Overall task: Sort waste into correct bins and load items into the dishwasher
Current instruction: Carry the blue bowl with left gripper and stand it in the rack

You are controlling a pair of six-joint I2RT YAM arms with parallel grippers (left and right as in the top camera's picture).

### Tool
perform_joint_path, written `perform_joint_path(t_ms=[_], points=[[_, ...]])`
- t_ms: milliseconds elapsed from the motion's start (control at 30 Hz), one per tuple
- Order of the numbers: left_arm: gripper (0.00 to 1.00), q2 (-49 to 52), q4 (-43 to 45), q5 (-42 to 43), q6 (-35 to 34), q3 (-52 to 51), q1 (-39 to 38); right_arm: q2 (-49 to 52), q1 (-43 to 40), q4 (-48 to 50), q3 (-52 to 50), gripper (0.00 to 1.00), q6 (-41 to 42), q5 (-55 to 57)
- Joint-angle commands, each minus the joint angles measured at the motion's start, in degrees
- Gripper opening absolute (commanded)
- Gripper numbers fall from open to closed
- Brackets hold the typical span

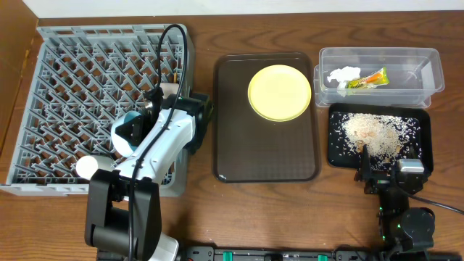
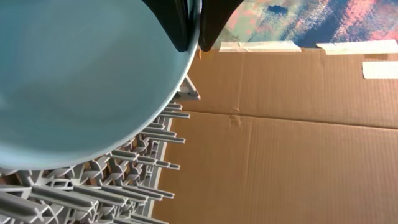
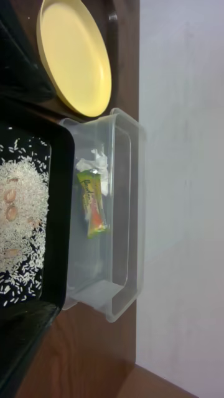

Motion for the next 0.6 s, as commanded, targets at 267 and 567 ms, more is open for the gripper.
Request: perform_joint_path(t_ms=[267, 567], points=[[0.08, -0.2, 1.68, 1.29, 3.5, -0.74, -0.55, -0.2, -1.36, -0.15, -0.09, 0.99, 0.57, -0.04], [0.08, -0.2, 1.18, 3.1, 3.5, -1.03, -2.14, -0.2, -1.36, -0.15, -0.09, 0.99, 0.57, -0.04]])
